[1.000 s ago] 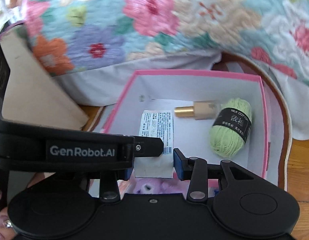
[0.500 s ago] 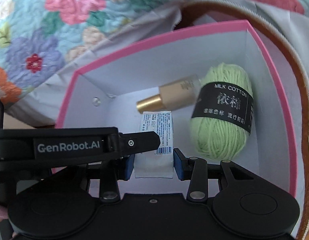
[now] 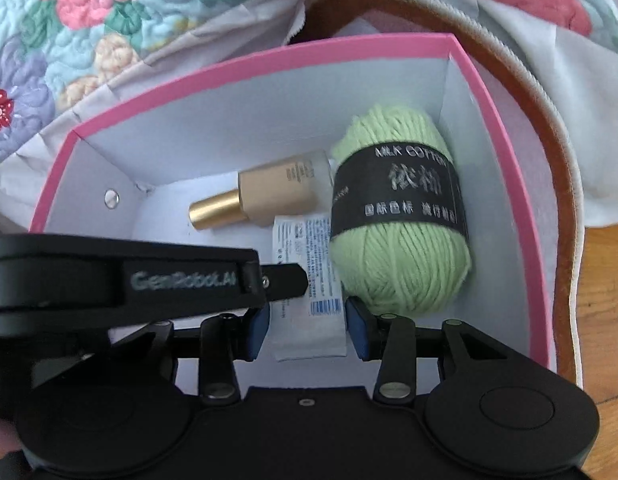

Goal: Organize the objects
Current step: 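Open the right gripper to drop the packet and withdraw, then reach the right gripper to the clear orange-labelled plastic box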

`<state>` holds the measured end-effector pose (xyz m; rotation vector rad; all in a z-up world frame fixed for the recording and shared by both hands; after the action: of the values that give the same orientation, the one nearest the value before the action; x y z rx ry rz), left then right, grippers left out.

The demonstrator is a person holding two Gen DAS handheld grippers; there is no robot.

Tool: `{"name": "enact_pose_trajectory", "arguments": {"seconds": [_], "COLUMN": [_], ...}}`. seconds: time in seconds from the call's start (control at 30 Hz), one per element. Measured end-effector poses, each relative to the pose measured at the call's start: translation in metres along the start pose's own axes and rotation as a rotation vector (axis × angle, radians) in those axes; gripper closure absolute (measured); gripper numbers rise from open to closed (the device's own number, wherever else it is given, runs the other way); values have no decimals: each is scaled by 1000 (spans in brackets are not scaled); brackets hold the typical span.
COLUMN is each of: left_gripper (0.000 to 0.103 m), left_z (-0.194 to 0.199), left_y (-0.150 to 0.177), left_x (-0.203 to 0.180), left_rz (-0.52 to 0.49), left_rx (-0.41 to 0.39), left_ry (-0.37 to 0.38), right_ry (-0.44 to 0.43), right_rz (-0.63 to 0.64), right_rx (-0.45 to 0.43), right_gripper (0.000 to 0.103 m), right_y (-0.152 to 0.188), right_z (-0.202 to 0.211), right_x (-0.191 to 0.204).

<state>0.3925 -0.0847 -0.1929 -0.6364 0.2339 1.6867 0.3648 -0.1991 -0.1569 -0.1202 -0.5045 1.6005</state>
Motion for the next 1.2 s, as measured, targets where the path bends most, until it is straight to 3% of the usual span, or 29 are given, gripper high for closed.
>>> {"name": "enact_pose_trajectory", "arguments": {"seconds": [0.23, 0.33, 0.47, 0.57, 0.77, 0.93, 1.2], "left_gripper": [87, 75, 69, 56, 56, 53, 48], "left_z": [3, 21, 56, 88, 144, 196, 264], "left_y": [5, 8, 17, 29, 57, 77, 117], "left_x": [-5, -11, -21, -27, -36, -44, -40], "left_rz": [8, -22, -79, -132, -156, -205, -263], "left_rx": [-3, -29, -30, -84, -93, -127, -129], "left_ry": [-2, -37, -63, -90, -123, -150, -192], "right_ry": [-32, -64, -76, -52, -75, -84, -200], "right_rz": [72, 98, 147, 215, 284, 376, 427], "right_rx": [-24, -52, -102, -137, -191, -247, -250], "right_gripper": [47, 47, 47, 47, 46, 37, 30], "right_y": [12, 21, 30, 34, 46, 58, 91], "right_z": [35, 55, 80, 98, 146, 201, 258], "right_x": [-3, -2, 2, 13, 27, 42, 56]}}
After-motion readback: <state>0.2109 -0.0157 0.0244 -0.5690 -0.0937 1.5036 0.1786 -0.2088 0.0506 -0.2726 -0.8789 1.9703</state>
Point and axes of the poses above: each gripper's, at about its wrist camera, not at the fingertips, and z roughly against the way its jaws point, x to its left, y to its underside, the point moved 2 cm from there along -z, roughly the way its jaws point, and after that the axes turned 4 degrees about z, right-handed, at the moved point
